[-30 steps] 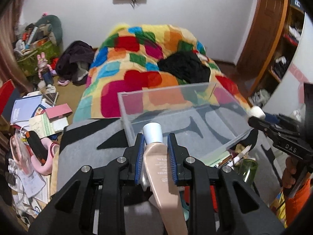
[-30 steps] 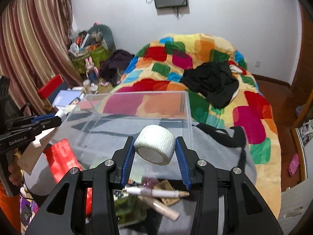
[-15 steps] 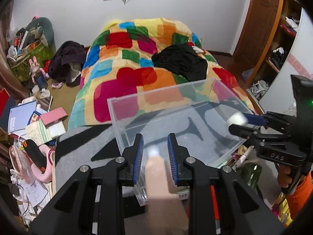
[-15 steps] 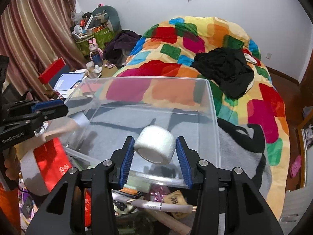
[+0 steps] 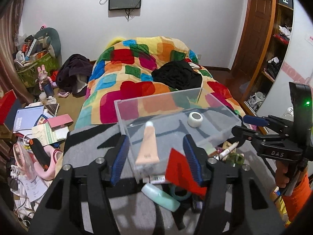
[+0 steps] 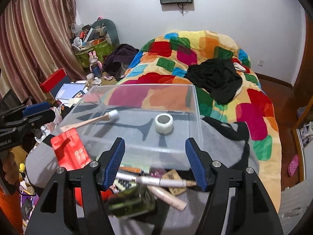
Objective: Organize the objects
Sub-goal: 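Drop the tube and tape roll into the clear box with both grippers, then grasp the red envelope with the left gripper while the right grasps the green bottle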
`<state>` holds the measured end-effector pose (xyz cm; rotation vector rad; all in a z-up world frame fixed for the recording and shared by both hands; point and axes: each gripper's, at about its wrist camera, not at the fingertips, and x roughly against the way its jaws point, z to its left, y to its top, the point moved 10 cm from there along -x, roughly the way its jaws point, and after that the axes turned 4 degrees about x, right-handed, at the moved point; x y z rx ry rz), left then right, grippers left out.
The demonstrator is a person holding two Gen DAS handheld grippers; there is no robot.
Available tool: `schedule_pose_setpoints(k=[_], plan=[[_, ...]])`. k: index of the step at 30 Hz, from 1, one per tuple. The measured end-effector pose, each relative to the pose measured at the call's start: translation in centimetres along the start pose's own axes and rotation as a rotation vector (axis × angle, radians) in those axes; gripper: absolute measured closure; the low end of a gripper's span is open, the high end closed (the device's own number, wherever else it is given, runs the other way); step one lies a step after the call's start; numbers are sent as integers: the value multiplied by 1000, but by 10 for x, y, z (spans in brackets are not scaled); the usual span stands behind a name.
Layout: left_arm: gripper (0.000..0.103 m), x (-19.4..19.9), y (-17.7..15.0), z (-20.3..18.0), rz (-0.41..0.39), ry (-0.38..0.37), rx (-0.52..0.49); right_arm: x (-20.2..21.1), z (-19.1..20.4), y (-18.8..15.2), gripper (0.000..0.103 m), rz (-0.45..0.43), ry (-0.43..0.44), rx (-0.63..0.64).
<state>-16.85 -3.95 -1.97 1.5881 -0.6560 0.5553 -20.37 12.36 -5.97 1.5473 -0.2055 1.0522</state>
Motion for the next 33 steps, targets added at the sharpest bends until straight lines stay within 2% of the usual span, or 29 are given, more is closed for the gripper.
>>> schedule_pose_setpoints(k=[2,4,13,23,27,30,33], plan=[[41,4,-9,-3,-8,-3,1,6,0,-9,33,-7,-5,-18],[37,6,-21,-7,-3,-14,4,8,1,-16,33,-10,-7,-28],[33,-11,-76,-32,82,-78,2,-6,19,-58,32,54,41,-44],[33,-35,-92,-56,144,-184,57,-5,24,-74,32,56,90,-20],[42,-40,-98,-64,163,-206,45,-2,26,-78,32,49,104,0],[57,-39,-100,-74,164,-233,32,1,29,-80,32,43,99,44],[70,-34,-99,-79,140,-229,9,1,34,-84,32,55,92,91]])
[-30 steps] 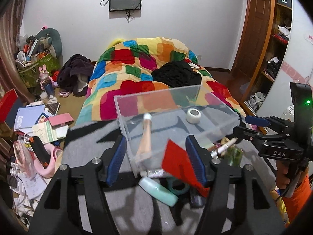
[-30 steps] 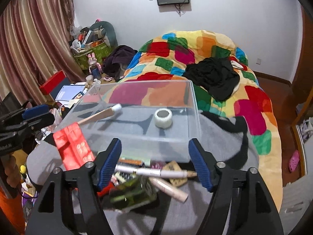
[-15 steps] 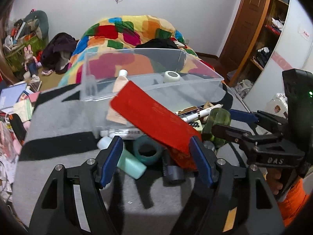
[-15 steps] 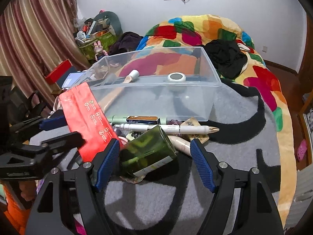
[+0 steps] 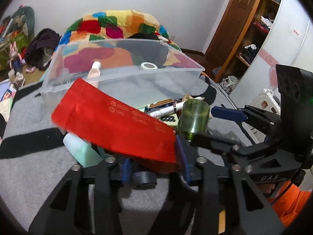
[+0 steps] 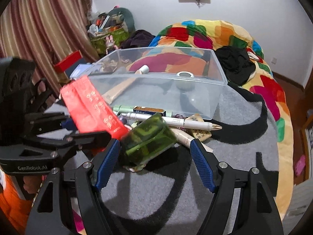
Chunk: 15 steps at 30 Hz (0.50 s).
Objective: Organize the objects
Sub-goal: 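Grasp the red envelope with the left gripper while the right grasps the green bottle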
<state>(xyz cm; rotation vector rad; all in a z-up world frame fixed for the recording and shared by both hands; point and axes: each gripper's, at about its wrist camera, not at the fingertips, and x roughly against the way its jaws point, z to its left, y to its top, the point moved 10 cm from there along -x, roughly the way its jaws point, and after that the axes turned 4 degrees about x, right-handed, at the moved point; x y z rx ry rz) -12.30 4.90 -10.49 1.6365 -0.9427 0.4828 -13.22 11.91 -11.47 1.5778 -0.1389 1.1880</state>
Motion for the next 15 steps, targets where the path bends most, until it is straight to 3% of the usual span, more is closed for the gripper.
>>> schedule_pose_setpoints(k=[6,10,15], plan=[[82,13,2,-6,-34,-6,-15,-10,-1,4,32,14,-9,14],[83,24,6,-4,-69,14,-20,-13,1,6,44,17,25,6],[83,39,16,1,-111,18,0,-6,-3,6,44,-4,15,-18]])
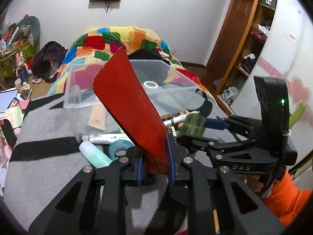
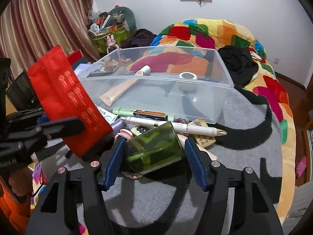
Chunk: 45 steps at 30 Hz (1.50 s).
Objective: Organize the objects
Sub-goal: 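Grasp the red envelope with the left gripper while the right grasps the green bottle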
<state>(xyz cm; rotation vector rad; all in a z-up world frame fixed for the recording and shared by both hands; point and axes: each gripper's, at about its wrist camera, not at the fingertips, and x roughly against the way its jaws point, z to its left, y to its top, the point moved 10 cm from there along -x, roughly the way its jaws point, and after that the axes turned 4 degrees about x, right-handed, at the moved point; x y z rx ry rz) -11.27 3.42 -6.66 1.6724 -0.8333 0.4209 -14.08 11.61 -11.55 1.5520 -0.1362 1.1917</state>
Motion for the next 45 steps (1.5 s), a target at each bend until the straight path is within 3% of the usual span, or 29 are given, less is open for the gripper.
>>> schedule_pose_setpoints(k=[12,23,35,45], plan=[[83,33,47,23,-135,54,35,41,-20,46,44,-157,-28,-130],[83,37,90,54,-222,160,36,27,-47,98,44,-217,-143,-188],[83,-26,87,81,-97,186,76,-21,-57,105,44,-100,-228,-143],[83,-47,67,78,17,133,99,-46,-48,90,43,9,-174,-126]])
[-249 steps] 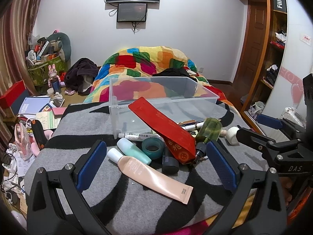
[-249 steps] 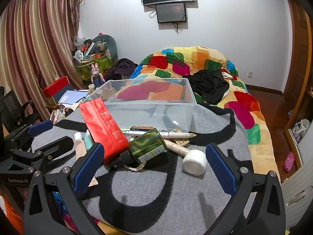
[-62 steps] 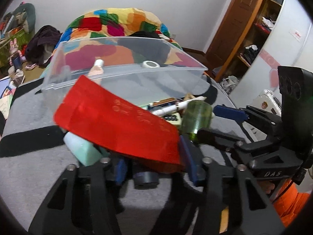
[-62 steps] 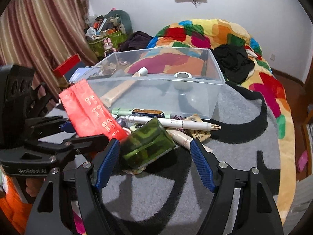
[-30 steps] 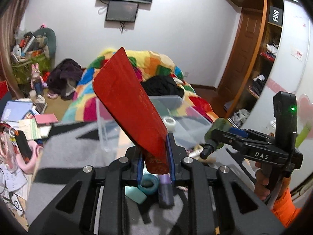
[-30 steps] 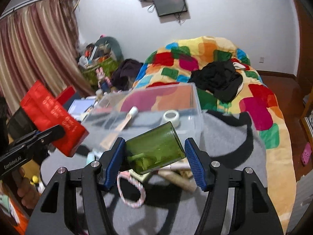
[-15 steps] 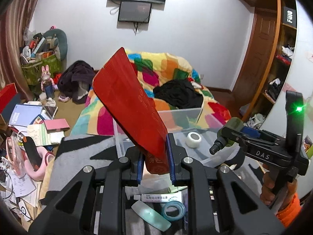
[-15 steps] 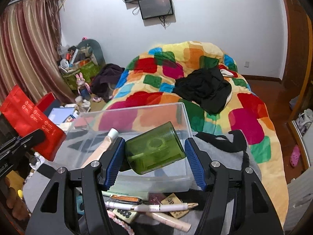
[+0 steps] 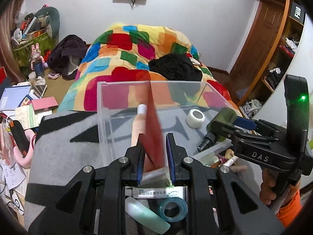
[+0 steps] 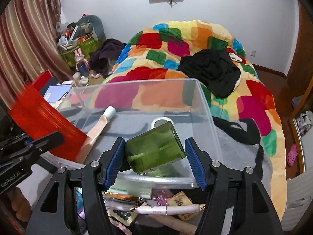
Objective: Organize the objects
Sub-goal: 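Grasp the red envelope with the left gripper while the right grasps the green bottle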
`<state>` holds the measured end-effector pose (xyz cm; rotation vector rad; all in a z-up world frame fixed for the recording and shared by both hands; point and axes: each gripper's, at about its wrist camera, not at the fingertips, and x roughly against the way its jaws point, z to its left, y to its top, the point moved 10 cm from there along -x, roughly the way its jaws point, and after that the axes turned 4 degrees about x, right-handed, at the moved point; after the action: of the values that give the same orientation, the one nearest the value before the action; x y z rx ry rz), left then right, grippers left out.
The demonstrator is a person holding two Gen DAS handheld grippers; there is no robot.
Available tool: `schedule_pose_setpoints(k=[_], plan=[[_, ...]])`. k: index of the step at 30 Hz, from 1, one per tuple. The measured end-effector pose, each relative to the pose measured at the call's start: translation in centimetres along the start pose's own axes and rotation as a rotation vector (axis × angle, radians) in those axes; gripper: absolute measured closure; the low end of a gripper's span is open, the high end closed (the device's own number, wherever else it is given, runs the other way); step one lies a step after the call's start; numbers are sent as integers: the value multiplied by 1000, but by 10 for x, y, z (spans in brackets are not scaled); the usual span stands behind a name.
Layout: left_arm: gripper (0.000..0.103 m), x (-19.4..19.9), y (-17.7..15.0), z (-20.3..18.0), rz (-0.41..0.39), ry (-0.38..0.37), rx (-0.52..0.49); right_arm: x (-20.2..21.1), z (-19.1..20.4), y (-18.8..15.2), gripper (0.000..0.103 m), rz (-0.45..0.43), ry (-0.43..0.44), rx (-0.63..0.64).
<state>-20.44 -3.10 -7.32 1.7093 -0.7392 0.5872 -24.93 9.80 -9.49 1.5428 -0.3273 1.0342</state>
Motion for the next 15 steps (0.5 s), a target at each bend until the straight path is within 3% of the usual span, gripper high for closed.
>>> schedule_pose_setpoints(k=[8,15], plan=[[82,18,-4,-1,-25,25,-12,17,4,-3,39,-21,0,35],[53,36,-15,3,-46,40,-19,42,-1,-12,34,-58,22,37]])
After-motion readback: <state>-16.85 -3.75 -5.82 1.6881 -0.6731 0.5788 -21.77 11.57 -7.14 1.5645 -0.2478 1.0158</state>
